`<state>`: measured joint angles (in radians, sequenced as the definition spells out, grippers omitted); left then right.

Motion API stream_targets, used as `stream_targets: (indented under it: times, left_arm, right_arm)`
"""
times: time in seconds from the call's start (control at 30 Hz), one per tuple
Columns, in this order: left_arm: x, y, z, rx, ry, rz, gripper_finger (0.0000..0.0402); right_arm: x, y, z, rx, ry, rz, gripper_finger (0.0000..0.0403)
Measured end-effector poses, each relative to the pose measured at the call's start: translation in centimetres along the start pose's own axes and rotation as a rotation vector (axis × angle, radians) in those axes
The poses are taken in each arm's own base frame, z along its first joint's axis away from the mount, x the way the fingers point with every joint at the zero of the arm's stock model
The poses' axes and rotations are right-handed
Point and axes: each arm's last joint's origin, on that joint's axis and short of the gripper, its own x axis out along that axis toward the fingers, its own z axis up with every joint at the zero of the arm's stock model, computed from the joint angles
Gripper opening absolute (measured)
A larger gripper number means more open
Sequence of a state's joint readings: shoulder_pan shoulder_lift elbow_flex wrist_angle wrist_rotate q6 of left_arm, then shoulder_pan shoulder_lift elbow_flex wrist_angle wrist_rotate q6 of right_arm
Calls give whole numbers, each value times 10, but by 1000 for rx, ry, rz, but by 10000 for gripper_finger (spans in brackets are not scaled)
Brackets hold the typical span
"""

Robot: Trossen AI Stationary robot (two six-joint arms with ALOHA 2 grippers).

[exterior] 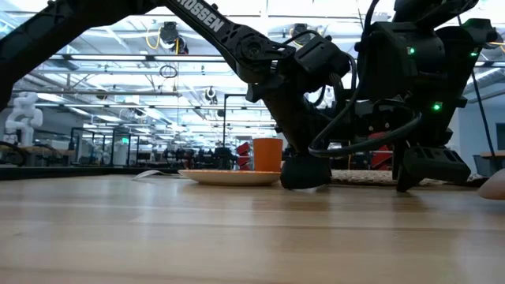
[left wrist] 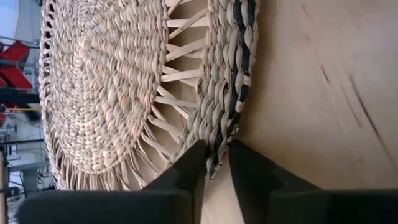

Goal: Set table place
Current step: Move the mat to the center of the table

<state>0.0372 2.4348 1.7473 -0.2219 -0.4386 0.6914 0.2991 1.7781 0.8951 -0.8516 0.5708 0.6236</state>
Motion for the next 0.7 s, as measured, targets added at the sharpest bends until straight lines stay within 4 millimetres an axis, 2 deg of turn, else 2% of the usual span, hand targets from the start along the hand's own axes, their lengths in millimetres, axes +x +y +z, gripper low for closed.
stream_targets:
  times: [0.17, 0.53, 0.7]
  left_arm:
    - [1, 3, 2, -25, -12, 47, 21]
    - [-1, 6, 7, -61, -20, 114, 0]
    - [-2, 4, 8, -49, -9, 126, 0]
  right_arm:
    - [-2, 3, -2, 17, -12, -3, 93]
    - [2, 6, -10, 10, -46, -37, 47]
    - [5, 5, -15, -3, -48, -58, 55]
